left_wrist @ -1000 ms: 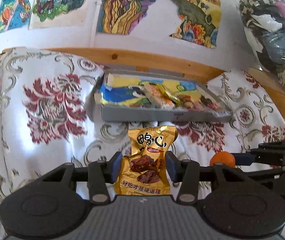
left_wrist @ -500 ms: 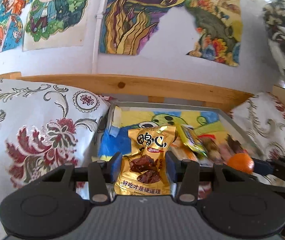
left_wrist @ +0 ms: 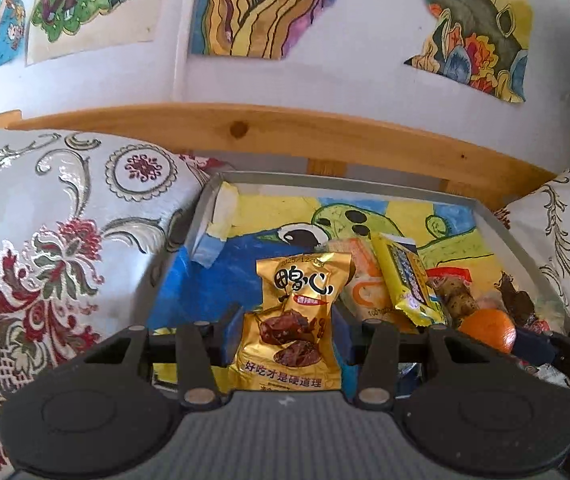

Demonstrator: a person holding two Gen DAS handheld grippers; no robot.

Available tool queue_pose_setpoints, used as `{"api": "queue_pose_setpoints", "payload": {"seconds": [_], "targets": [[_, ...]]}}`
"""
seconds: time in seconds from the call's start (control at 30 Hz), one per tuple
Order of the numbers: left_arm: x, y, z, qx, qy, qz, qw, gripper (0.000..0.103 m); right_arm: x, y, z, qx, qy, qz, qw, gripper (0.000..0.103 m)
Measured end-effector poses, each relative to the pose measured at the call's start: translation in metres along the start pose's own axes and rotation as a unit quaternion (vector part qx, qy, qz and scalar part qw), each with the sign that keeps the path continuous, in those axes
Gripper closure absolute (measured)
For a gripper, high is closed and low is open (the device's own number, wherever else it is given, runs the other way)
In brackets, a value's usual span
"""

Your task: Organize snacks

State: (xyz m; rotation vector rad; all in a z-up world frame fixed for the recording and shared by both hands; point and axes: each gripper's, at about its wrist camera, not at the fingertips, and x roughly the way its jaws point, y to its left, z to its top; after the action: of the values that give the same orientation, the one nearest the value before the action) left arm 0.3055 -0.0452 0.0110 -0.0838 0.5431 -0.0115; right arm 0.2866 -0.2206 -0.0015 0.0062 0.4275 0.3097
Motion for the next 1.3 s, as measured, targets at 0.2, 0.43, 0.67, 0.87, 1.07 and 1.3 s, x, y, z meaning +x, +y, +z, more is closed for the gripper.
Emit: {"api": "queue_pose_setpoints", "payload": {"seconds": [0.2,0.43,0.67,0.87,1.07,1.3], "targets": [[0.006,-0.001,-0.001,0.000,0.011,0.003,0.9999,0.053,0.007,0.004,-0.003,-0.001,0.009,0.004,1.000,0.066],[0.010,0.006,0.000,-0.020,0.028,0.000,0.9994,0.047,0.010,0.006,-0.006,-0.008,0.012,0.002,1.000,0.064],[0.004,0.015,-0.001,-0.054,0.030,0.004,0.9981,0.023,0.006,0.005,-0.005,-0.007,0.006,-0.003,1.000,0.047],[-0.012,0.025,0.002,-0.081,0.013,0.013,0.9966,0.011,-0.006,0.004,-0.004,-0.003,-0.007,-0.004,1.000,0.028],[-0.041,0.029,0.001,-0.095,-0.023,0.028,0.9948,0.001,-0.030,0.003,0.002,0.009,-0.030,-0.006,1.000,0.019],[-0.085,0.033,-0.011,-0.109,-0.058,0.046,0.9913,0.001,-0.076,-0.003,0.009,0.024,-0.056,-0.023,0.998,0.008]]}}
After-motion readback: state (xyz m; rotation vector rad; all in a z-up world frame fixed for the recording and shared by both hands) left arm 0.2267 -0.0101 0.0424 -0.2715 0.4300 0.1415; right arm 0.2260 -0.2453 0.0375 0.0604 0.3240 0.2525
